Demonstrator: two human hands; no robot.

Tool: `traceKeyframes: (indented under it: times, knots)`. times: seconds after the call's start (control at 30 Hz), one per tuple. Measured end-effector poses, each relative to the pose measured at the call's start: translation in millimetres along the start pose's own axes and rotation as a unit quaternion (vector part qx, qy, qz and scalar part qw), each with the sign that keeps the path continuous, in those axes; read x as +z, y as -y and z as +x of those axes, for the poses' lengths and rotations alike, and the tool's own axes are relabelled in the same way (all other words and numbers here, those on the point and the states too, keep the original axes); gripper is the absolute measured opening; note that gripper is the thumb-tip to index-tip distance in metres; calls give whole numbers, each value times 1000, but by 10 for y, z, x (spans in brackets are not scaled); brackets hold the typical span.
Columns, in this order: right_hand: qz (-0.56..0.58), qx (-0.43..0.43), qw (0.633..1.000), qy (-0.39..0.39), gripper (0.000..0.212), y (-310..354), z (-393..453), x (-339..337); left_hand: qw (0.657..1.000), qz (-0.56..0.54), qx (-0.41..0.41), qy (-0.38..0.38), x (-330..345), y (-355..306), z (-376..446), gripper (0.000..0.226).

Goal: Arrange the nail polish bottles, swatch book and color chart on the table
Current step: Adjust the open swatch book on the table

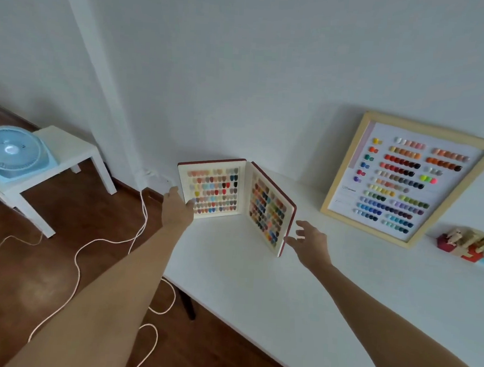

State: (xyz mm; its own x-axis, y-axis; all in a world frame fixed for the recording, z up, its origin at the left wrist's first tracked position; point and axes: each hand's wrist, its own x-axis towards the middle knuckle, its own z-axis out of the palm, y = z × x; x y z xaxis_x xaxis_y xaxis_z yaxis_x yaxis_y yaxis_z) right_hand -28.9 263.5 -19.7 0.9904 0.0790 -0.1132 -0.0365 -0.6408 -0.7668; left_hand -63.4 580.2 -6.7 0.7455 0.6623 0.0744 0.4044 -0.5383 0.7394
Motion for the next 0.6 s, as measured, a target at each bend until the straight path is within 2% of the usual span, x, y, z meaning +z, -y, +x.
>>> traceKeyframes:
  times: [0.17, 0.33, 0.47, 0.53, 0.6]
  knots:
    - [8, 17, 1000, 8, 43, -18, 195, 215, 999, 13, -29, 23, 144, 199, 420, 64]
    - [16, 12, 1000, -18, 29, -67, 312, 392, 999, 6, 30, 44, 229, 377, 672, 38]
    - [20, -18, 998, -56, 22, -87, 360, 430, 987, -151, 0, 60, 241, 478, 789, 37]
    - [29, -17, 997, -70, 18, -98, 380, 433, 981, -177, 6, 81, 252, 502, 891, 33]
    - [44, -8, 996, -81, 17, -109, 413, 429, 983, -159, 35, 82, 257, 516, 995, 22]
